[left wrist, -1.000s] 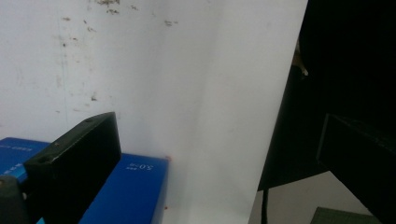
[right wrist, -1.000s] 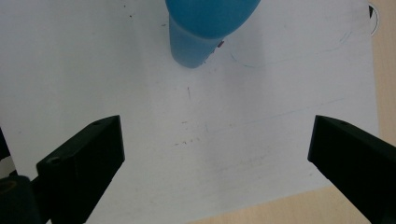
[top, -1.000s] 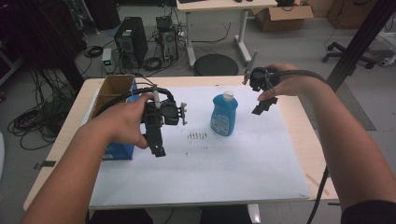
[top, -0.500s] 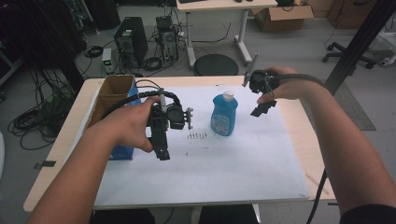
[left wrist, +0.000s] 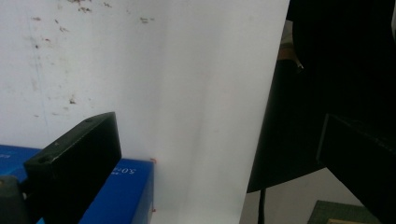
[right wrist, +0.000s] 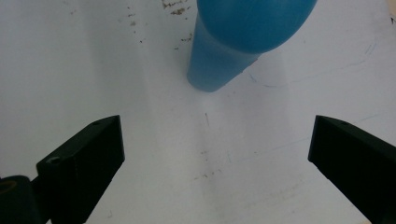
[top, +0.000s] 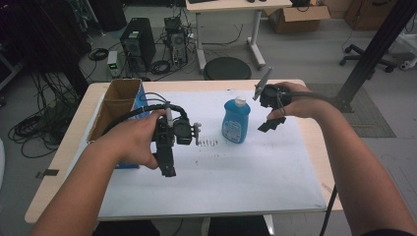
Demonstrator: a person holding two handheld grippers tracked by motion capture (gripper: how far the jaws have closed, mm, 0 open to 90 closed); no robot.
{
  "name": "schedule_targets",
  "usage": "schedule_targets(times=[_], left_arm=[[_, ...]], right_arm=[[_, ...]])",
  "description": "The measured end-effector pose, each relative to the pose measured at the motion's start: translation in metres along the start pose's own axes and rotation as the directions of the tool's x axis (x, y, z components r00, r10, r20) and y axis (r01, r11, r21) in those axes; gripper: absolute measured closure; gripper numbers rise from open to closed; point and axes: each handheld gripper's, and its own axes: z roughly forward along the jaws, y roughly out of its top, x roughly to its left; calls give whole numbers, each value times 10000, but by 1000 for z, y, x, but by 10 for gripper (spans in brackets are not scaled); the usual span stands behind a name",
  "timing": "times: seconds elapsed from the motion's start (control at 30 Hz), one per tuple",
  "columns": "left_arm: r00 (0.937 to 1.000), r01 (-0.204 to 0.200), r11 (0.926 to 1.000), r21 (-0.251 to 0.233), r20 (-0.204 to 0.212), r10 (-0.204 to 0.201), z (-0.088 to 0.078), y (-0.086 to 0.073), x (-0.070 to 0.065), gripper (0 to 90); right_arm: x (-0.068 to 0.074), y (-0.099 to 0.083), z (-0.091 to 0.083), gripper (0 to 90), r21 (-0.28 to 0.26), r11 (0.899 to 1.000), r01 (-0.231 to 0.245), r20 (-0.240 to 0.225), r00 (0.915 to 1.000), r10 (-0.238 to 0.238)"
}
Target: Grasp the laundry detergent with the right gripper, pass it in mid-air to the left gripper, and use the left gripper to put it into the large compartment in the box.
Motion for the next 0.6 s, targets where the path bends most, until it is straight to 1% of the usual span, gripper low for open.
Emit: schedule_targets(times=[0.03, 0.07, 0.13, 0.3, 0.33, 0.43, 0.5, 0.57, 0.6], left_arm=[[10000, 18, 10000, 35, 14, -19, 2, -1, -1, 2], [10000, 40, 10000, 51, 8, -40, 3, -2, -1, 2], [10000, 29, 10000, 48, 32, -30, 4, -2, -2, 2], [10000, -13, 10000, 53, 73, 12, 8, -4, -4, 2], [10000, -1, 10000, 34, 83, 1, 9, -5, -5, 2], [9999, -22, 10000, 46, 125, 21, 12, -7, -7, 2], [9999, -27, 10000, 28, 139, 27, 14, -10, -8, 2], [9999, -4, 10000, 36, 145, 3, 15, -12, -9, 2], [9999, 51, 10000, 37, 138, -52, 16, -13, -9, 2]], right_arm=[[1, -2, 5, 37, -119, 9999, -123, -48, 9999, 123], [2, -3, 7, 37, -111, 9998, -173, -47, 9998, 172], [3, -4, 9, 36, -161, 9996, -211, -29, 9998, 211], [5, -11, 22, 38, -490, 9971, -587, -73, 9983, 584], [5, -11, 22, 38, -490, 9971, -587, -73, 9983, 584], [5, -14, 27, 37, -705, 9947, -742, -58, 9972, 740], [6, -15, 30, 35, -972, 9913, -882, -48, 9961, 882], [6, -16, 31, 36, -1040, 9903, -926, -49, 9957, 926], [6, -17, 34, 36, -1195, 9873, -1048, -65, 9945, 1048]])
